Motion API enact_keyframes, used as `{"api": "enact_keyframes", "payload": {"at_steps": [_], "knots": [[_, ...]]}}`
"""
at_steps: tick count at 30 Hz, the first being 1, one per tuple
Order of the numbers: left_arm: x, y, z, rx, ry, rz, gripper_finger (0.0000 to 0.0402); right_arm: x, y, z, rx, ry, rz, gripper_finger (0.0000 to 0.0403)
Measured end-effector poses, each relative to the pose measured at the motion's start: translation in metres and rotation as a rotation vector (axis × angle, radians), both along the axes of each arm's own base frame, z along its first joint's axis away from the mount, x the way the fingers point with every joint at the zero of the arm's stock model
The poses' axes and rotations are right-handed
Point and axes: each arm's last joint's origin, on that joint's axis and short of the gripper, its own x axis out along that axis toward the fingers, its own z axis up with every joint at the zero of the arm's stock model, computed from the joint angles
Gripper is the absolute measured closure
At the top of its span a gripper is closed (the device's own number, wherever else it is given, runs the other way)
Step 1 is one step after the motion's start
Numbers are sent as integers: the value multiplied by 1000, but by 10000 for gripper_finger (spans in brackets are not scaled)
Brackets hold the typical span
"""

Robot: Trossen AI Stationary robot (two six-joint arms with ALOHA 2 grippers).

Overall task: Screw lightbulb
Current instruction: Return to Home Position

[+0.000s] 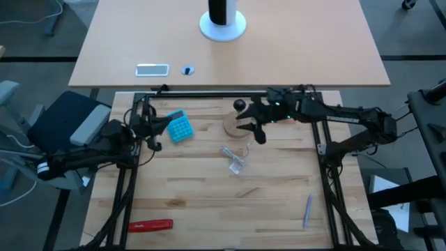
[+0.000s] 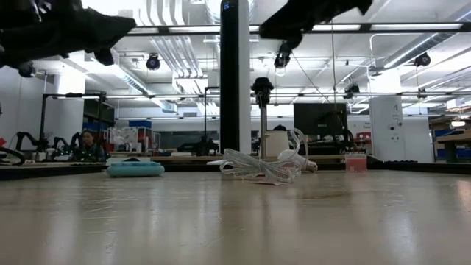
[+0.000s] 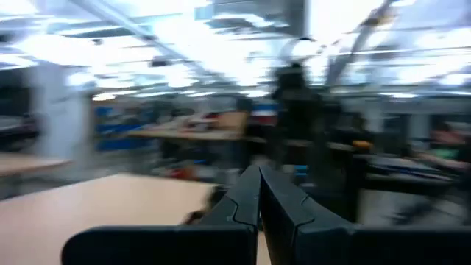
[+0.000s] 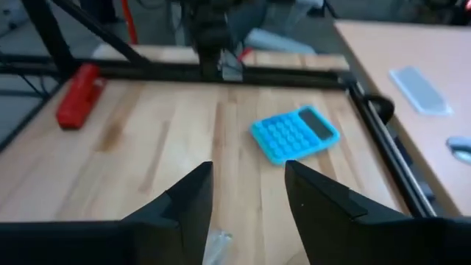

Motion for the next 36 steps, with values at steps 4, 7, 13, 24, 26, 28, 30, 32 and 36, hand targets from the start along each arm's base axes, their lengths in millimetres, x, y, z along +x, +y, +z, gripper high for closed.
{"api": "enact_keyframes", "payload": {"at_steps": [4, 7, 13, 24, 26, 28, 30, 32, 36], "knots": [[0, -8, -6, 113, 35, -226, 401, -26, 13, 11, -7, -88, 12, 247], [-3, -13, -7, 173, 19, -339, 401, -47, 19, 10, -5, -145, 10, 255], [-3, -15, -20, 117, 14, -345, 401, -82, 30, -12, -24, -272, 21, 267], [-2, -24, -28, 137, -36, -365, 402, -132, 44, -46, -86, -483, 39, 290], [-3, -24, -26, 154, -49, -358, 401, -142, 47, -47, -90, -521, 42, 294], [-4, -25, -26, 156, -50, -358, 401, -152, 50, -49, -98, -554, 47, 297], [-4, -25, -26, 157, -52, -357, 401, -162, 53, -50, -107, -594, 76, 301], [-3, -24, -27, 154, -46, -358, 401, -172, 56, -54, -112, -633, 91, 304], [-1, -24, -29, 145, -25, -360, 402, -190, 60, -67, -107, -706, 117, 312]]}}
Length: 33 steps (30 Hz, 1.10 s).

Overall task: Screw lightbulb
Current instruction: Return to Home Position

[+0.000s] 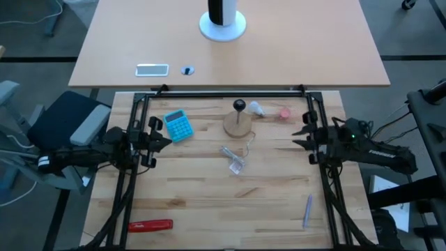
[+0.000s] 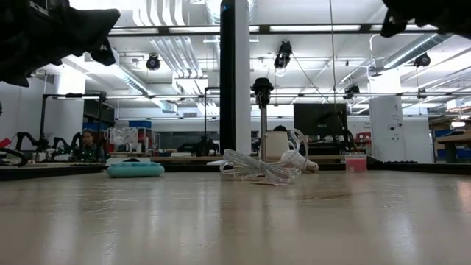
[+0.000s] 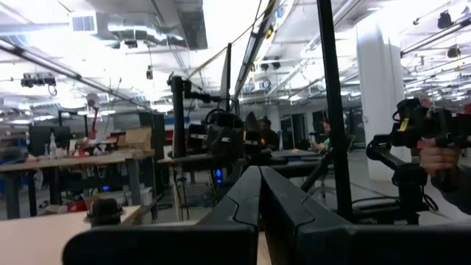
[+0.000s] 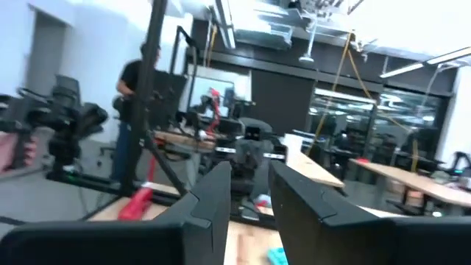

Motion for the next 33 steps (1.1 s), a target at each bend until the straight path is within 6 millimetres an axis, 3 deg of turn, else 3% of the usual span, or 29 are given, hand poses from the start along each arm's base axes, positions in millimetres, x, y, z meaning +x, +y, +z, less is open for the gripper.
{"api": "enact_keyframes", "payload": {"at_steps": [7, 13, 21, 33], "knots": [[5, 1, -5, -13, 54, 0, 401, -15, 5, -33, 60, 9, 58, 329], [11, 3, -10, -28, 107, -1, 401, -7, 7, -52, 24, 118, 181, 343], [17, 4, -18, -46, 182, -1, 401, -2, 6, -76, 26, 195, 189, 360], [25, 6, -30, -72, 290, -1, 401, 0, 5, -79, 66, 229, 191, 356]]}}
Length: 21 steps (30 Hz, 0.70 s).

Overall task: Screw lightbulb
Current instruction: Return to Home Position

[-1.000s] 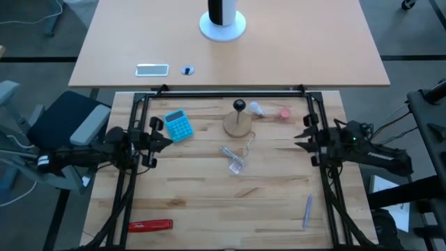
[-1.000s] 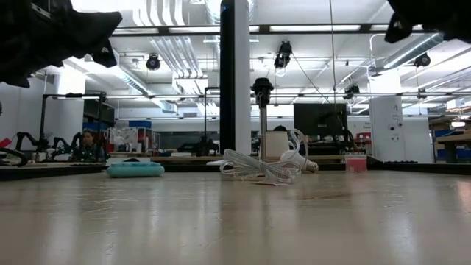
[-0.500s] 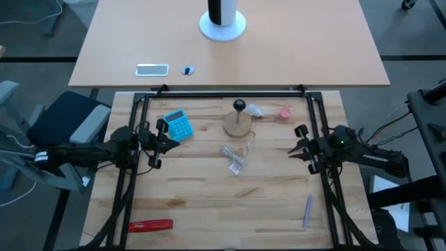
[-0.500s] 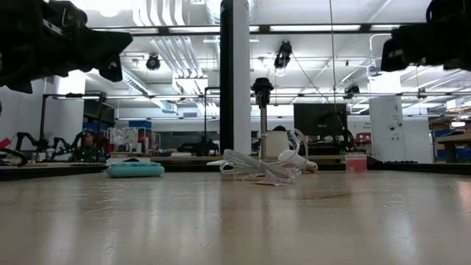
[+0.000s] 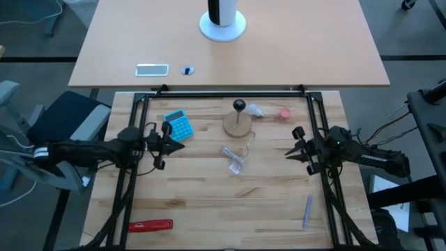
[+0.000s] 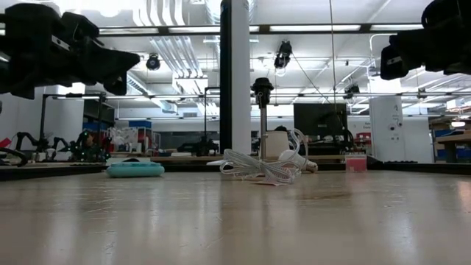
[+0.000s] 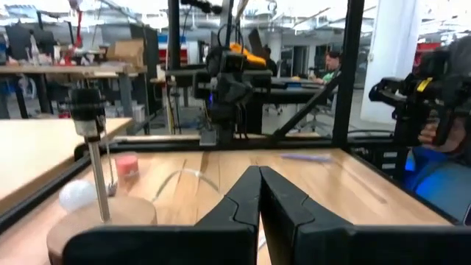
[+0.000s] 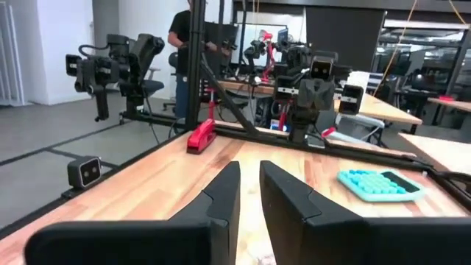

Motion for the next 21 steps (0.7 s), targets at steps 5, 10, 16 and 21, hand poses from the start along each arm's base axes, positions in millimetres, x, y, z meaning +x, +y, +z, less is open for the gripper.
{"api": "enact_keyframes", "payload": {"at_steps": [5, 10, 16, 21], "knots": [[3, 1, -5, -10, 42, 0, 401, 0, 0, 0, 120, 40, 9, 349], [6, 1, -10, -20, 82, 0, 401, 0, 0, 0, 242, 80, 18, 342], [9, 2, -16, -31, 129, -1, 401, 0, 0, 0, 209, 69, 15, 338], [10, 2, -20, -39, 164, 0, 401, 0, 0, 0, 215, 71, 16, 344]]}}
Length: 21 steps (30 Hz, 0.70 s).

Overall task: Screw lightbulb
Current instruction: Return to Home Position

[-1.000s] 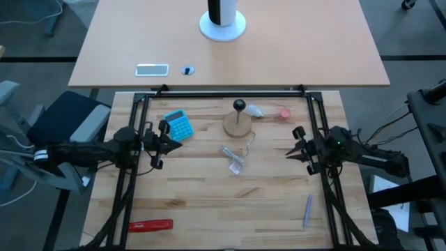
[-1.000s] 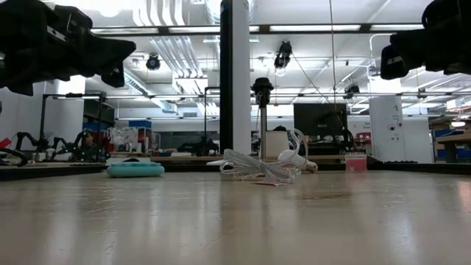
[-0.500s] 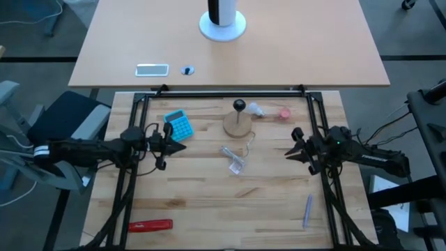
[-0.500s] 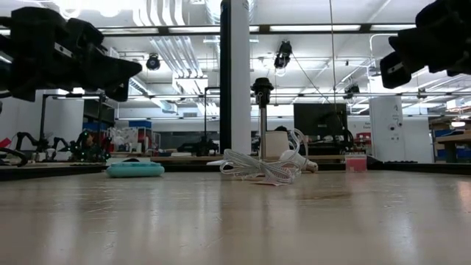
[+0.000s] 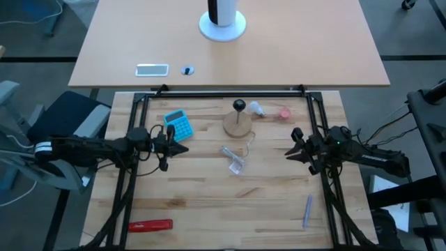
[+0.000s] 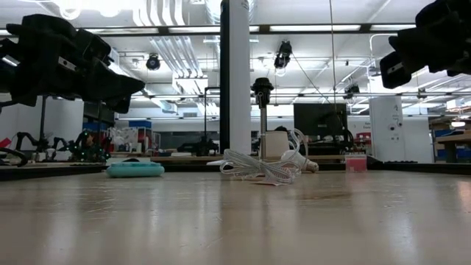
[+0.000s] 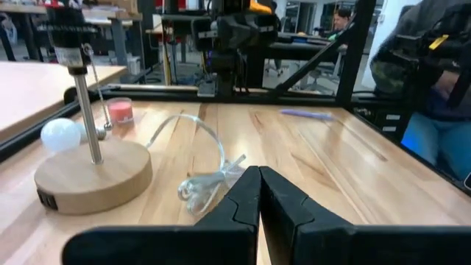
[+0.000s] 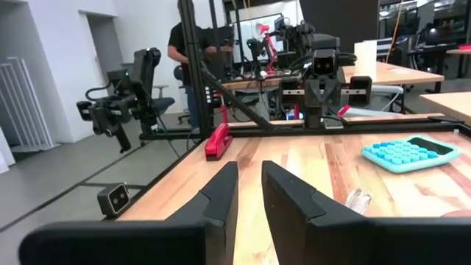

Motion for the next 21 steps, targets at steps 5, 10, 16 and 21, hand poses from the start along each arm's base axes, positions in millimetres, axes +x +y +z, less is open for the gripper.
{"api": "enact_keyframes", "payload": {"at_steps": [5, 10, 16, 21], "knots": [[2, 0, -4, -8, 33, 0, 401, 0, 0, 0, 0, 0, 0, 354], [3, 1, -8, -15, 63, 0, 401, 0, 0, 0, 0, 0, 0, 359], [5, 1, -13, -23, 97, 0, 401, 0, 0, 0, 0, 0, 0, 349], [5, 1, -16, -29, 120, 0, 401, 0, 0, 0, 0, 0, 0, 339]]}}
